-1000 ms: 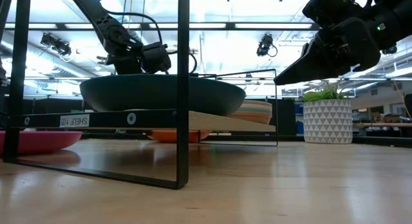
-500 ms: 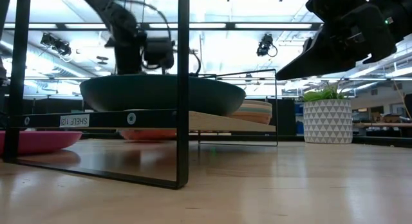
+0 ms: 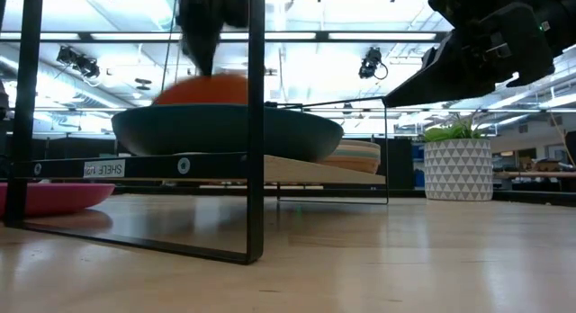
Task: Place and stack plates onto a shelf
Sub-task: Stack the orange plate on top of the dark green plate on the shelf, then stack the pink plate on top of the orange plate on the shelf
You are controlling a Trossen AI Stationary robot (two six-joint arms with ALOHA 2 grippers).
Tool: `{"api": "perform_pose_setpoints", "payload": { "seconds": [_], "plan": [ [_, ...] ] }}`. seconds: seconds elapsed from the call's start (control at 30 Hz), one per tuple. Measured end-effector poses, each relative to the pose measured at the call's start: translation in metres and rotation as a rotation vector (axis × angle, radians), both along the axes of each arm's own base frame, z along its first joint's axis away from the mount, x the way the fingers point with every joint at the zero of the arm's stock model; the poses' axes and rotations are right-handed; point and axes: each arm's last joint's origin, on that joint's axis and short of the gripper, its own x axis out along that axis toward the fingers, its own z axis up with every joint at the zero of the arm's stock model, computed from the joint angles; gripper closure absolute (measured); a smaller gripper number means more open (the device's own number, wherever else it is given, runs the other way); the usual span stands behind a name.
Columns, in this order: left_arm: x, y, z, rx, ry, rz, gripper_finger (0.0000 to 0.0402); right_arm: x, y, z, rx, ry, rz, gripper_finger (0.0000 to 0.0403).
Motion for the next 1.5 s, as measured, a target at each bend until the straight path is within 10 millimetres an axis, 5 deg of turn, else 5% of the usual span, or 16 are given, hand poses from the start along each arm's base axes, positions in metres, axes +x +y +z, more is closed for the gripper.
{"api": "perform_pose_setpoints", "payload": {
  "seconds": [0.2, 0.4, 0.57, 0.97, 1.3, 1.5],
  "plan": [
    [0.010, -0.076, 0.030, -0.064, -0.111, -0.022, 0.0394, -0.002, 0.003, -0.001, -0.022, 0.009, 0.014, 0.0326],
    [0.015, -0.144, 0.020, -0.167, -0.107, -0.043, 0.0394, -0.003, 0.003, -0.001, -0.036, 0.012, 0.000, 0.0326],
    [0.025, -0.179, 0.007, -0.244, -0.119, -0.073, 0.0394, -0.002, 0.002, -0.001, -0.039, 0.012, 0.000, 0.0326],
    [0.039, -0.190, -0.020, -0.169, -0.066, -0.120, 0.0393, -0.001, 0.003, 0.001, -0.049, -0.003, 0.008, 0.0326],
    [0.058, -0.192, -0.026, -0.185, -0.151, -0.179, 0.0260, -0.001, 0.003, 0.002, -0.043, -0.010, 0.014, 0.0326],
    [0.046, -0.183, -0.011, -0.015, -0.139, -0.203, 0.0246, -0.001, 0.003, 0.002, -0.038, -0.013, 0.014, 0.0326]
  ]
}}
